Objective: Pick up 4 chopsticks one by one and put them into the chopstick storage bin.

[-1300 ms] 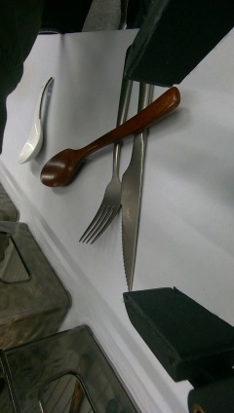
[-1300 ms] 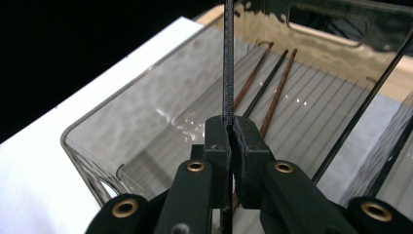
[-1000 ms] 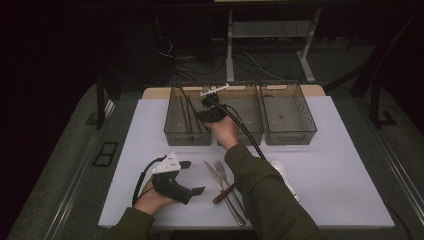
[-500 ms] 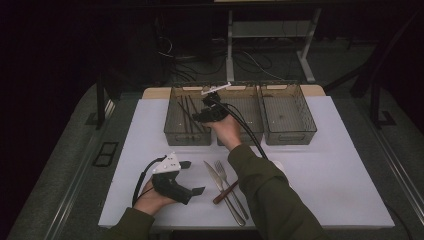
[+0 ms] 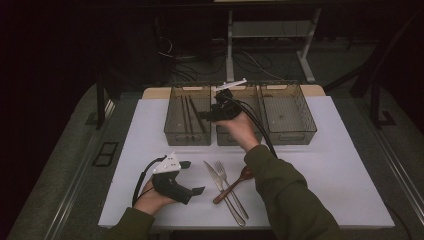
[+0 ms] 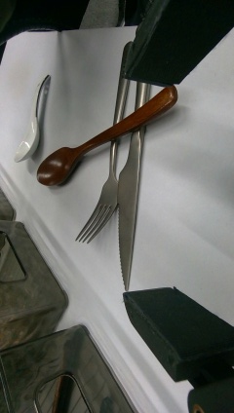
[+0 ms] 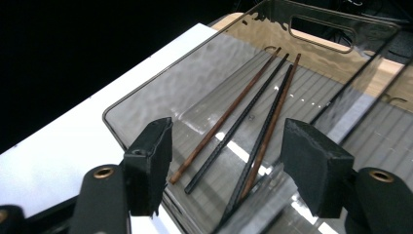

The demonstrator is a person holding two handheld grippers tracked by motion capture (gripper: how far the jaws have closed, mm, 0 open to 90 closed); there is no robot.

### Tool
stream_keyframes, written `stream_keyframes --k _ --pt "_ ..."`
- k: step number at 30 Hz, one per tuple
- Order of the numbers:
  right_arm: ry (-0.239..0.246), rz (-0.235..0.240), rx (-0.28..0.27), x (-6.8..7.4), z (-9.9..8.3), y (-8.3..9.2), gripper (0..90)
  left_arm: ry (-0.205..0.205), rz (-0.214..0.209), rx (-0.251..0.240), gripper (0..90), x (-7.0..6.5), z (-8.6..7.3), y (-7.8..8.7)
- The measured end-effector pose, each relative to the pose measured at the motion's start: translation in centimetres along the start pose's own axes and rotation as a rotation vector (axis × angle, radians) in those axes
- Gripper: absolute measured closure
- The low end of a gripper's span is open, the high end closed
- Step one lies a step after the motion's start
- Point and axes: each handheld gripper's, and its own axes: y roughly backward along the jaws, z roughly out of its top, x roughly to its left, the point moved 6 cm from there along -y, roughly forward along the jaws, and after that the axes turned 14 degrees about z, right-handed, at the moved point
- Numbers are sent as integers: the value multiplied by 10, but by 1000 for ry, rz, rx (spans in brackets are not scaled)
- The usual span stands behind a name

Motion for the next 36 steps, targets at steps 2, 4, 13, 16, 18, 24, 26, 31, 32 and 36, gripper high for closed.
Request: stream_keyframes --k 2,4,13,16,18,24,26,31,32,36 --pt "2 4 -2 0 0 6 337 -6 2 4 0 0 0 0" --pt "10 3 -3 0 -2 13 331 -2 2 3 0 0 0 0" --pt "55 10 -17 3 -10 39 298 -1 7 5 0 0 -1 0" --pt "72 9 -31 5 -14 50 297 3 8 5 0 0 -1 0" --pt "76 15 -34 6 -16 56 294 1 6 9 0 1 -1 0" --pt "84 33 -48 9 -26 75 288 -1 7 13 0 0 -1 -1" --pt "84 38 -57 10 -30 81 286 -3 8 15 0 0 -2 -1" --pt "93 27 -71 9 -41 96 285 -3 11 16 0 0 -2 -1" --pt "97 21 -75 8 -43 99 285 -2 12 15 0 0 -2 -1" --pt "92 5 -81 7 -55 110 279 -4 14 16 0 0 -3 -1"
